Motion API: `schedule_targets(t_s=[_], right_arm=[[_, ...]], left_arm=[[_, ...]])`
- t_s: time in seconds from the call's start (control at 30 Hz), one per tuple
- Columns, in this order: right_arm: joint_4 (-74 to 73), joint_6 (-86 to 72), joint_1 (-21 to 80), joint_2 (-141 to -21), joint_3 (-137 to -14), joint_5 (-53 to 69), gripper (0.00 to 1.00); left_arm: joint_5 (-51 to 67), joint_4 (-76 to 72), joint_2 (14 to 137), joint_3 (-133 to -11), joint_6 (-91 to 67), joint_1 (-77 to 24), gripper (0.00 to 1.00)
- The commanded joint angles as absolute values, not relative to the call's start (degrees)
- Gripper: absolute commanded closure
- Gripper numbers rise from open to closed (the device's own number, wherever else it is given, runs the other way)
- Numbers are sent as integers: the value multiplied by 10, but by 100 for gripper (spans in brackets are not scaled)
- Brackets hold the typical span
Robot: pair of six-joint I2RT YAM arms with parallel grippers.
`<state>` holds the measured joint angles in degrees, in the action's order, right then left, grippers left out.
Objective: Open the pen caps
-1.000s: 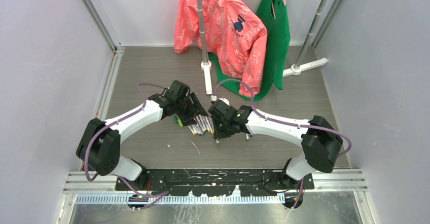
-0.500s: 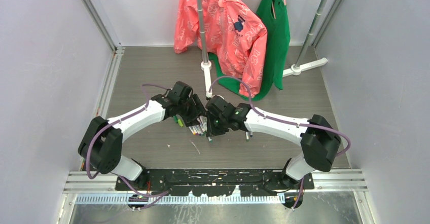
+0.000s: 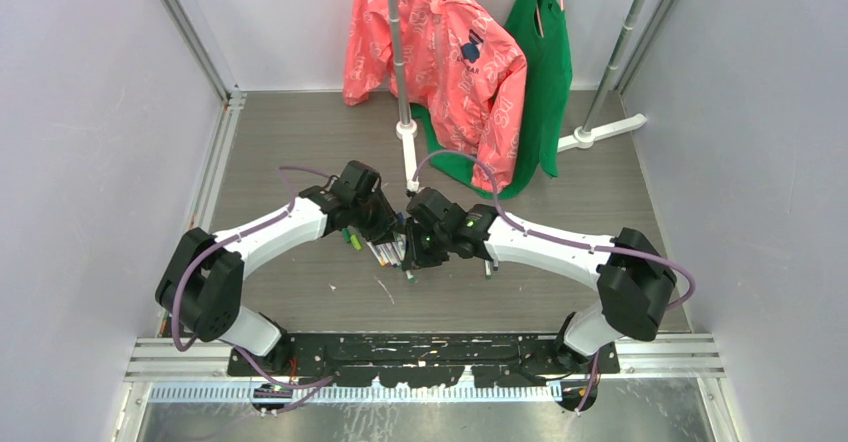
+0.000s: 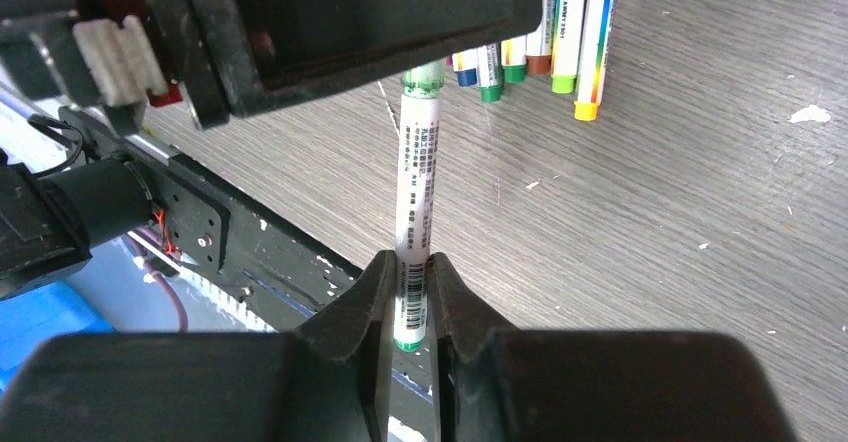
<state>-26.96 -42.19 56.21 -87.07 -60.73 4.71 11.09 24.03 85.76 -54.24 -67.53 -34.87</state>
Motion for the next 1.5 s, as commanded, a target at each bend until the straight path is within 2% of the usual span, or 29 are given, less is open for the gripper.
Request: schedule_targets(t_s=[0.0, 0.07, 0.13, 0.17, 0.37, 0.57, 0.77, 0.9, 1.0, 1.07, 1.17, 1.47], right_arm=[[-245, -434, 566, -832, -600, 59, 99], [-244, -437, 566, -827, -596, 58, 99], [-244, -437, 566, -822, -594, 57, 99], [-244, -437, 566, -821, -593, 57, 99], [-242, -437, 566, -828, -594, 62, 98], [-241, -435, 566, -848, -614, 65, 77], [-242, -428, 565, -872, -639, 66, 69], [-238, -428, 564, -881, -645, 64, 68], [-236, -427, 561, -885, -648, 63, 69], [-236, -428, 559, -886, -647, 60, 73], [-237, -429, 558, -886, -643, 55, 98], [-242, -448, 563, -823, -543, 53, 99]], left_arm=[[97, 220, 845, -552, -680, -350, 73], [97, 217, 845, -550, -680, -350, 83], [98, 212, 843, -545, -680, -350, 98], [99, 210, 843, -543, -681, -350, 100], [100, 188, 821, -529, -677, -351, 100], [109, 175, 806, -527, -662, -354, 100], [115, 169, 792, -521, -658, -357, 100], [115, 170, 783, -518, -657, -358, 100], [114, 173, 780, -517, -655, -358, 100], [113, 175, 778, -518, -655, -358, 100], [107, 178, 778, -517, -656, -358, 100], [7, 225, 785, -544, -682, -358, 100]])
